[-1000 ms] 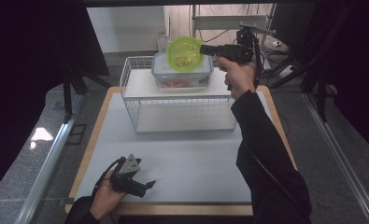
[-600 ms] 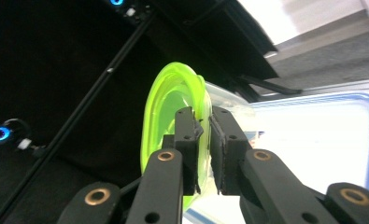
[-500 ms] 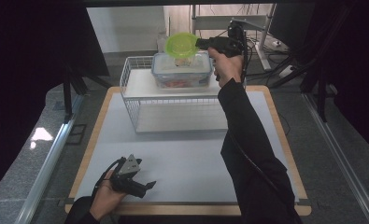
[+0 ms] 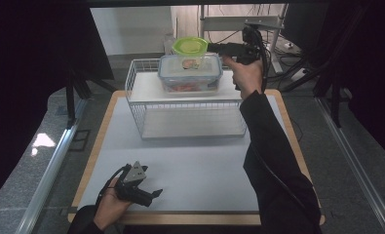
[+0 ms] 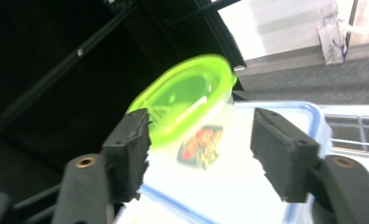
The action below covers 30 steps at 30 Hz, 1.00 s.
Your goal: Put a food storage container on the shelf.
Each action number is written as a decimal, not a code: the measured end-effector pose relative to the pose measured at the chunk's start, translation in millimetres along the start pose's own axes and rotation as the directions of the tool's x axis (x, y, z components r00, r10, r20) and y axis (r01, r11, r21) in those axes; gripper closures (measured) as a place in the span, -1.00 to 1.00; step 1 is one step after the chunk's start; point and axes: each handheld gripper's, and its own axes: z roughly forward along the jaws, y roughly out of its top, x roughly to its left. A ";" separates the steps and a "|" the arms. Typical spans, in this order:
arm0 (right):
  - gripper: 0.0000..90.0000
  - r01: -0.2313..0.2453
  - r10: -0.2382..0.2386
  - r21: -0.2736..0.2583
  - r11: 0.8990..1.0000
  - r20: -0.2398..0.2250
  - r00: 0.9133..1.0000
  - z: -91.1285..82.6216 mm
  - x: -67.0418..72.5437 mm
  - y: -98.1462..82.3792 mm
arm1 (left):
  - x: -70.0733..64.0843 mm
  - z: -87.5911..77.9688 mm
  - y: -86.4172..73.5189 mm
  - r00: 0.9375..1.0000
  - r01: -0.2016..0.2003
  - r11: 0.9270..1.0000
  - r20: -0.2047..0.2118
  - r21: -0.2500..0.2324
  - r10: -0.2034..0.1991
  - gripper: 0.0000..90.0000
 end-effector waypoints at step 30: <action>-0.90 0.403 -0.414 0.163 0.901 0.040 0.909 -72.4 -24.9 -206.6 | 1.8 -2.7 0.2 1.000 0.023 0.999 -0.001 -0.030 -0.023 -0.93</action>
